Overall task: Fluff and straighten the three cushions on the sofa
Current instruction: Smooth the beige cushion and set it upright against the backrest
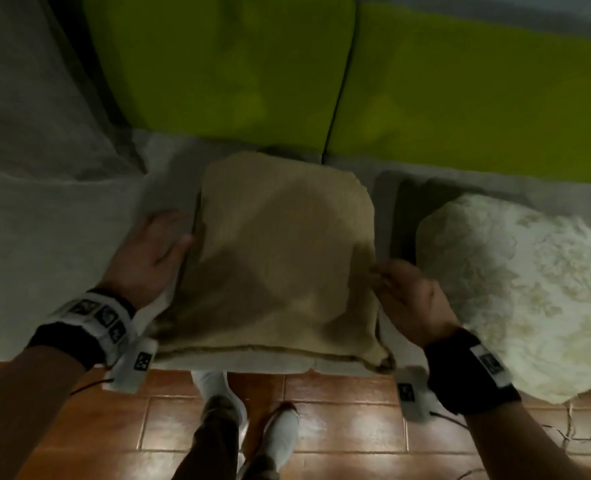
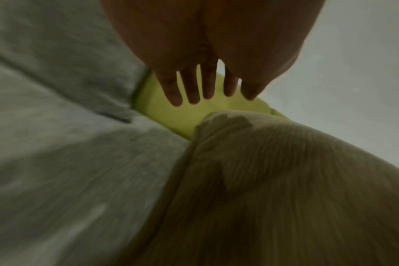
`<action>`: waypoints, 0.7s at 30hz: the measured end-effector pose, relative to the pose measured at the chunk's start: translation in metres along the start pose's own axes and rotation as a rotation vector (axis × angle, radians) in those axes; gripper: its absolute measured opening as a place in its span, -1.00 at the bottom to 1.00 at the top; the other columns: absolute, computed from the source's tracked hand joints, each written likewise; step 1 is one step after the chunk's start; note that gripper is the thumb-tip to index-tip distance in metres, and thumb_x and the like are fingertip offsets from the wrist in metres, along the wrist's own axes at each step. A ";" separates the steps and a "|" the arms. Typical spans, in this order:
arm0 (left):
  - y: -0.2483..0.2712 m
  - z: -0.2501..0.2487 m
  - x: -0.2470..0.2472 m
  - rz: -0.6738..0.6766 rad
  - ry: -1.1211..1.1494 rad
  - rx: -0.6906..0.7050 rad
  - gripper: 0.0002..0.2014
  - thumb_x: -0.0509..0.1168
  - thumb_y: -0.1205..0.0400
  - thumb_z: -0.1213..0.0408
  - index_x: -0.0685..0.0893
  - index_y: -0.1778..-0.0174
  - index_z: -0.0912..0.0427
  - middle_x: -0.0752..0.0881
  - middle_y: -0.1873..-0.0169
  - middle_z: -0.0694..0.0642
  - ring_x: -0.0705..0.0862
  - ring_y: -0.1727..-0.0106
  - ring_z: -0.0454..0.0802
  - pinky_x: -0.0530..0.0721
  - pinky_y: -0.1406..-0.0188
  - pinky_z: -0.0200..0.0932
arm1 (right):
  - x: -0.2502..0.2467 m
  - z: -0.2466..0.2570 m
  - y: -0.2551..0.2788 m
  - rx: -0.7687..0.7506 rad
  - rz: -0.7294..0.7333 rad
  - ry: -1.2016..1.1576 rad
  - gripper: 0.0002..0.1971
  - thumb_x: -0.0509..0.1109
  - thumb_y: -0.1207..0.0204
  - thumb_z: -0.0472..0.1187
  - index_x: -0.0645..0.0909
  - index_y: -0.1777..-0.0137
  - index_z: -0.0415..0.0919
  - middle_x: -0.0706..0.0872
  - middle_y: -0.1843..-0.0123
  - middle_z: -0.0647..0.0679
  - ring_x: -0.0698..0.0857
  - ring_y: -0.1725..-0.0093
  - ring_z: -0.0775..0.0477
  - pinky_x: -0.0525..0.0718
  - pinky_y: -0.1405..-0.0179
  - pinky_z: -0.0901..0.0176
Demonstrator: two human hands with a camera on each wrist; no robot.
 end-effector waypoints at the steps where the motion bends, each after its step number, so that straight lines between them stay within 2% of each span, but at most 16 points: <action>1: -0.016 -0.021 0.002 0.023 -0.041 0.128 -0.47 0.10 -0.76 -0.12 0.38 -0.65 -0.02 0.40 -0.60 0.15 0.43 -0.56 0.18 0.33 -0.55 0.01 | -0.009 0.017 -0.019 -0.089 -0.076 0.032 -0.65 0.25 -0.73 0.06 0.60 -0.40 -0.05 0.71 -0.26 -0.06 0.69 -0.19 -0.13 0.73 -0.19 -0.10; 3: -0.042 -0.051 0.020 0.144 -0.156 0.333 -0.39 -0.03 -0.73 -0.24 0.15 -0.73 -0.20 0.12 -0.73 -0.06 0.15 -0.70 -0.03 0.13 -0.66 0.02 | -0.010 0.046 -0.054 -0.223 -0.108 0.105 -0.47 0.18 -0.72 0.18 0.43 -0.60 -0.02 0.54 -0.59 -0.19 0.51 -0.52 -0.29 0.52 -0.52 -0.24; 4: -0.050 -0.060 0.034 0.206 -0.229 0.412 -0.36 -0.11 -0.71 -0.30 0.02 -0.73 -0.28 0.00 -0.75 -0.09 0.03 -0.73 -0.04 0.06 -0.69 0.06 | -0.002 0.058 -0.070 -0.259 -0.058 0.138 -0.40 0.14 -0.71 0.24 0.32 -0.69 0.04 0.39 -0.71 -0.19 0.36 -0.66 -0.29 0.33 -0.63 -0.26; 5: -0.056 -0.062 0.050 0.264 -0.306 0.469 -0.34 -0.20 -0.69 -0.38 -0.12 -0.72 -0.35 -0.10 -0.76 -0.06 -0.07 -0.75 0.04 0.03 -0.70 0.17 | 0.010 0.067 -0.083 -0.276 0.011 0.166 -0.35 0.09 -0.70 0.30 0.20 -0.75 0.12 0.23 -0.80 -0.14 0.17 -0.77 -0.23 0.14 -0.69 -0.26; 7: -0.066 -0.048 0.074 0.355 -0.413 0.438 -0.31 -0.35 -0.58 -0.51 -0.32 -0.64 -0.48 -0.26 -0.76 -0.05 -0.18 -0.77 0.18 0.09 -0.66 0.36 | 0.039 0.071 -0.100 -0.269 0.127 0.225 -0.29 -0.01 -0.69 0.39 -0.06 -0.80 0.28 -0.07 -0.86 0.03 -0.16 -0.82 -0.10 -0.19 -0.75 -0.25; 8: -0.072 -0.029 0.079 0.387 -0.415 0.379 -0.29 -0.37 -0.53 -0.57 -0.36 -0.61 -0.52 -0.32 -0.74 -0.09 -0.24 -0.77 0.16 0.12 -0.65 0.37 | 0.052 0.064 -0.104 -0.237 0.161 0.252 -0.29 -0.05 -0.69 0.42 -0.18 -0.78 0.35 -0.19 -0.85 0.11 -0.26 -0.81 -0.06 -0.26 -0.74 -0.29; 10: -0.080 0.003 0.080 0.446 -0.356 0.272 -0.24 -0.34 -0.44 -0.64 -0.38 -0.56 -0.57 -0.40 -0.70 -0.21 -0.35 -0.74 0.00 0.12 -0.68 0.32 | 0.066 0.040 -0.109 -0.112 0.203 0.239 -0.27 -0.03 -0.66 0.46 -0.30 -0.73 0.46 -0.35 -0.81 0.24 -0.39 -0.78 0.01 -0.29 -0.74 -0.32; 12: -0.082 0.019 0.080 0.536 -0.359 0.229 -0.24 -0.32 -0.43 -0.65 -0.44 -0.52 -0.57 -0.45 -0.65 -0.29 -0.38 -0.71 -0.15 0.08 -0.70 0.28 | 0.073 0.013 -0.112 0.061 0.279 0.092 -0.22 0.08 -0.62 0.49 -0.31 -0.69 0.54 -0.42 -0.77 0.34 -0.47 -0.74 0.07 -0.31 -0.71 -0.25; 15: -0.090 0.023 0.075 0.593 -0.344 0.212 -0.16 -0.29 -0.47 -0.62 -0.36 -0.64 -0.42 -0.31 -0.70 -0.26 -0.17 -0.75 -0.16 0.12 -0.70 0.23 | 0.072 -0.022 -0.110 0.238 0.398 -0.028 -0.17 0.11 -0.55 0.55 -0.24 -0.71 0.52 -0.35 -0.78 0.34 -0.37 -0.76 0.05 -0.23 -0.76 -0.26; 17: -0.091 0.033 0.069 0.604 -0.267 0.159 -0.11 -0.24 -0.51 -0.61 -0.27 -0.72 -0.31 -0.17 -0.74 -0.22 0.00 -0.75 -0.14 0.14 -0.70 0.20 | 0.068 -0.035 -0.100 0.311 0.488 -0.058 -0.15 0.03 -0.46 0.67 -0.17 -0.71 0.54 -0.22 -0.81 0.31 -0.17 -0.81 0.02 -0.14 -0.78 -0.23; 18: -0.104 0.022 0.070 0.625 -0.203 0.173 -0.12 -0.21 -0.52 -0.60 -0.18 -0.73 -0.29 -0.10 -0.75 -0.20 0.05 -0.74 -0.12 0.14 -0.71 0.15 | 0.048 -0.046 -0.095 0.407 0.490 -0.085 -0.19 0.00 -0.45 0.69 -0.10 -0.70 0.57 -0.12 -0.83 0.29 -0.04 -0.81 0.00 -0.08 -0.78 -0.19; 19: -0.102 0.022 0.062 0.629 -0.158 0.133 -0.15 -0.19 -0.55 -0.58 -0.02 -0.74 -0.27 0.01 -0.75 -0.17 0.12 -0.74 -0.09 0.15 -0.71 0.09 | 0.042 -0.048 -0.091 0.471 0.499 -0.109 -0.24 -0.02 -0.48 0.67 0.02 -0.69 0.57 0.06 -0.82 0.24 0.14 -0.78 -0.05 0.01 -0.77 -0.14; 20: -0.107 0.021 0.051 0.596 -0.105 0.086 -0.22 -0.15 -0.60 -0.52 0.20 -0.71 -0.23 0.21 -0.71 -0.10 0.24 -0.71 -0.01 0.19 -0.68 0.03 | 0.030 -0.047 -0.089 0.533 0.467 -0.130 -0.28 0.00 -0.52 0.63 0.19 -0.68 0.51 0.32 -0.75 0.15 0.37 -0.68 -0.09 0.19 -0.70 -0.07; 21: -0.116 0.020 0.040 0.553 -0.073 0.014 -0.32 -0.09 -0.66 -0.45 0.45 -0.59 -0.19 0.45 -0.60 0.02 0.42 -0.61 0.10 0.31 -0.59 0.01 | 0.015 -0.045 -0.093 0.570 0.398 -0.112 -0.34 0.03 -0.57 0.56 0.39 -0.62 0.39 0.58 -0.56 0.04 0.59 -0.49 -0.11 0.40 -0.52 0.00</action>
Point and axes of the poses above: each hand's wrist, its own y-axis away from the middle knuckle, its own x-axis out of the palm, z = x × y, the point moved 8 cm from there along -y, towards the middle knuckle
